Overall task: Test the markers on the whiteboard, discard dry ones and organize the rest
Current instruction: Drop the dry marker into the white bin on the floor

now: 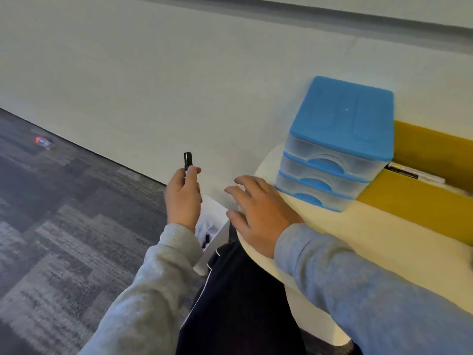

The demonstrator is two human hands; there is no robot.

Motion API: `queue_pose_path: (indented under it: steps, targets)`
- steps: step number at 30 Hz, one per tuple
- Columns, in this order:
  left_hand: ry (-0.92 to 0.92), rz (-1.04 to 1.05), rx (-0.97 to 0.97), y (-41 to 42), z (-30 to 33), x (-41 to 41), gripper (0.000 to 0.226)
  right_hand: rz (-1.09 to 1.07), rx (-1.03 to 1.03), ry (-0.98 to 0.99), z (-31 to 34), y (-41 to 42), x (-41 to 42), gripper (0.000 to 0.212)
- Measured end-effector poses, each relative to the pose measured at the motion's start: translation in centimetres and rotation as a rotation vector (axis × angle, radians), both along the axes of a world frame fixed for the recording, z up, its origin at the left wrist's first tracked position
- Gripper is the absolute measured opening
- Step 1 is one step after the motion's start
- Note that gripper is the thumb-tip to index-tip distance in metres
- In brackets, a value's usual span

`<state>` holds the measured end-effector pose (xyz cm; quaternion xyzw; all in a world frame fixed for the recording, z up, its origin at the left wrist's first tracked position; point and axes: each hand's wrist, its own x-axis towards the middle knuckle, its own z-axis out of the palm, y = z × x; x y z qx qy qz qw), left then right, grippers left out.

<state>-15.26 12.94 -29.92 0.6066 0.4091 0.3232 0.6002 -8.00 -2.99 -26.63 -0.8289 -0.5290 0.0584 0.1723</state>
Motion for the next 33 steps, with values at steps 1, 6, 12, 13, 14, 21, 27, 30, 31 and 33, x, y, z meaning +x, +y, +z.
queue_pose_path:
  steps: [1,6,12,13,14,21,27,30,31,33]
  targets:
    - [0.083,0.014,0.009,1.1,-2.0,-0.4,0.024,-0.02,0.006,0.002,-0.3,0.0,0.2,0.045]
    - [0.618,-0.087,-0.035,1.8,-13.6,-3.3,0.027,-0.037,0.036,-0.027,-0.6,0.2,0.4,0.044]
    - [0.796,-0.07,-0.096,-0.9,-19.3,-7.1,0.031,-0.041,0.098,0.021,-0.3,0.0,0.4,0.039]
    - [0.776,-0.077,-0.085,-0.6,-19.5,-6.9,0.032,-0.043,0.104,0.027,-0.4,0.1,0.4,0.039]
    - [0.757,-0.083,-0.078,-0.3,-19.4,-6.5,0.031,-0.041,0.106,0.034,-0.4,0.1,0.5,0.04]
    - [0.694,-0.245,-0.185,5.1,-18.3,-3.3,0.021,-0.043,0.07,0.041,-0.5,0.3,0.5,0.042]
    - [0.617,-0.337,-0.236,7.8,-15.6,-1.1,0.036,-0.046,0.096,0.021,-0.8,0.2,0.6,0.045]
    - [0.997,-0.483,-0.113,7.9,-16.0,-1.0,0.078,-0.039,0.084,0.011,-1.0,0.3,0.7,0.046]
    - [1.177,-0.562,-0.03,7.5,-16.1,-1.3,0.086,-0.038,0.08,0.009,-1.1,0.4,0.7,0.046]
    - [1.347,-0.662,-0.006,5.9,-16.1,-1.9,0.094,-0.036,0.08,0.006,-1.2,0.4,0.8,0.045]
